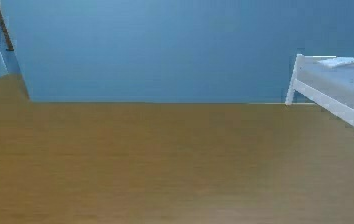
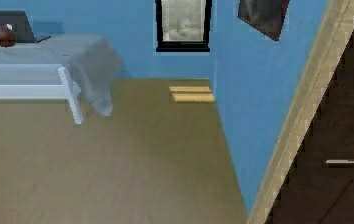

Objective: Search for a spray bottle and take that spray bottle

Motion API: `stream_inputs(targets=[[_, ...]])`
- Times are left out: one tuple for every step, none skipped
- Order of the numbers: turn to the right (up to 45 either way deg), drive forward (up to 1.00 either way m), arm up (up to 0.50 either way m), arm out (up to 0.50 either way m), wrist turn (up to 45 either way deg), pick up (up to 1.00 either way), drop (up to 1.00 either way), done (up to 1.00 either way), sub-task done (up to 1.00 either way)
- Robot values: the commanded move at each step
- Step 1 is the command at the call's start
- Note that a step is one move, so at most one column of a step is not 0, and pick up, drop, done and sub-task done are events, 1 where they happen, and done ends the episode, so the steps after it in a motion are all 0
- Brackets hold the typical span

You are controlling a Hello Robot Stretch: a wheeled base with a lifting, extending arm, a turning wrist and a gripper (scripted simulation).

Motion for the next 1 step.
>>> stream_inputs(targets=[[-33.0,0.00,0.00,0.00,0.0,0.00,0.00,0.00,0.00]])
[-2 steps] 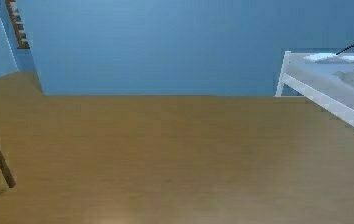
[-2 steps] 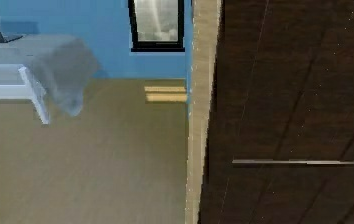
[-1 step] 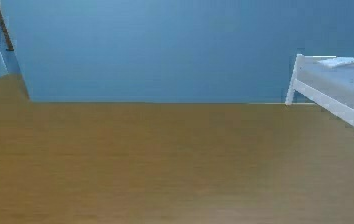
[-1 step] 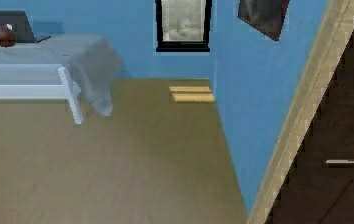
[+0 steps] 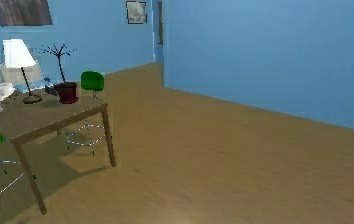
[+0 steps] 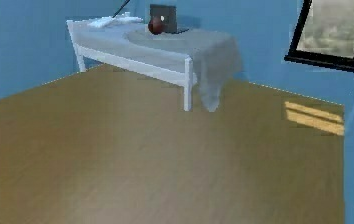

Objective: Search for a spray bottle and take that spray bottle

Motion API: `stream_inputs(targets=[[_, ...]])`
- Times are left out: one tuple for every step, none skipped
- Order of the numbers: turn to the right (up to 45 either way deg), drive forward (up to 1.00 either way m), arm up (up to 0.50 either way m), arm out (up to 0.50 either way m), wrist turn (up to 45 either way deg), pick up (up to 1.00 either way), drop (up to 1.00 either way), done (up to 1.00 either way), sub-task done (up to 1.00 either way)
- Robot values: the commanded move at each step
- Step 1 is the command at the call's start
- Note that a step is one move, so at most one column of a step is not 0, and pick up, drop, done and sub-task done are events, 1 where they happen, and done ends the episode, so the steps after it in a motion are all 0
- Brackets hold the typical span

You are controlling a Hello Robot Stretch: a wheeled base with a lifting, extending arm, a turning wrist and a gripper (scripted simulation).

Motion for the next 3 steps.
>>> stream_inputs(targets=[[0.0,1.00,0.00,0.00,0.0,0.00,0.00,0.00,0.00],[0.0,0.65,0.00,0.00,0.0,0.00,0.00,0.00,0.00],[-15.0,0.00,0.00,0.00,0.0,0.00,0.00,0.00,0.00]])
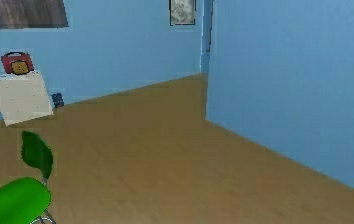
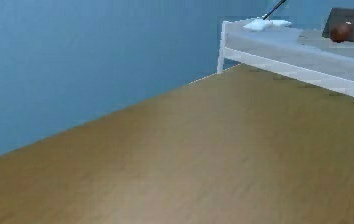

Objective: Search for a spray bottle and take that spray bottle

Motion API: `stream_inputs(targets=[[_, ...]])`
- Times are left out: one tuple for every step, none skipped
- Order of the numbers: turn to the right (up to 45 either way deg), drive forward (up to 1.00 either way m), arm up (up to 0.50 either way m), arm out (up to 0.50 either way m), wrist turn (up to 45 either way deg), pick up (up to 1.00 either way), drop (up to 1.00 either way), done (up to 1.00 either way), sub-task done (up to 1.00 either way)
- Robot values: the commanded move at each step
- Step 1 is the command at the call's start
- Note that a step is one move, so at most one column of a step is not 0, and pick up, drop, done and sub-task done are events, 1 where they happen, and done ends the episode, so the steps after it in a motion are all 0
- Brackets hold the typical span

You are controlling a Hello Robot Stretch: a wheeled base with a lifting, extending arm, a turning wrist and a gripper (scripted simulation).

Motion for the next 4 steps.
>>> stream_inputs(targets=[[0.0,1.00,0.00,0.00,0.0,0.00,0.00,0.00,0.00],[-18.0,0.00,0.00,0.00,0.0,0.00,0.00,0.00,0.00],[0.0,0.10,0.00,0.00,0.0,0.00,0.00,0.00,0.00],[12.0,0.00,0.00,0.00,0.0,0.00,0.00,0.00,0.00]])
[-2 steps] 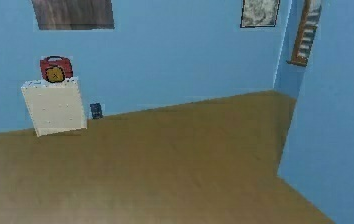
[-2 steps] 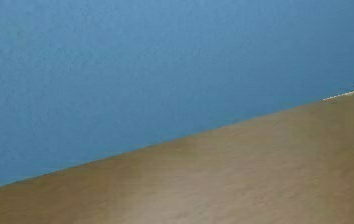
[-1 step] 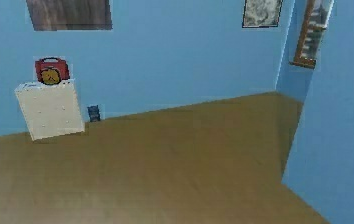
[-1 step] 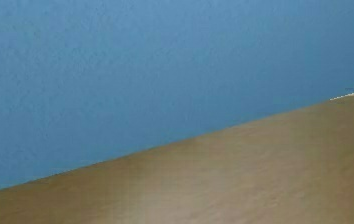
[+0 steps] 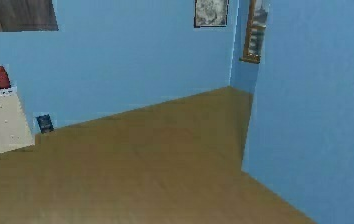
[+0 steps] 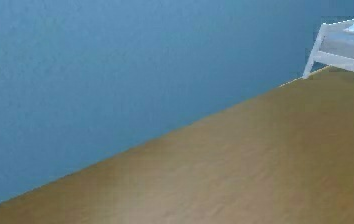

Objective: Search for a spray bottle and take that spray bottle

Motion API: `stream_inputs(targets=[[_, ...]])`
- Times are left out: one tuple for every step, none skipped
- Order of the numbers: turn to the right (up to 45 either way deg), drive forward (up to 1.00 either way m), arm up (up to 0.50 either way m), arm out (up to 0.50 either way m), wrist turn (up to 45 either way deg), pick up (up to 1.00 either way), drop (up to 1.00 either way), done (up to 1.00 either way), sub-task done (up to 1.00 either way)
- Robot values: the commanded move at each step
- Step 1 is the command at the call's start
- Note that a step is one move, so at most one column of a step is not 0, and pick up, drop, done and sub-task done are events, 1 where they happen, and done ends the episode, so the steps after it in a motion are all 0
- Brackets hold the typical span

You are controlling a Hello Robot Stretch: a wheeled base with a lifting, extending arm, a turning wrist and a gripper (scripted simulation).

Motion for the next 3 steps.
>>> stream_inputs(targets=[[0.0,1.00,0.00,0.00,0.0,0.00,0.00,0.00,0.00],[6.0,0.00,0.00,0.00,0.0,0.00,0.00,0.00,0.00],[0.0,0.65,0.00,0.00,0.0,0.00,0.00,0.00,0.00]])
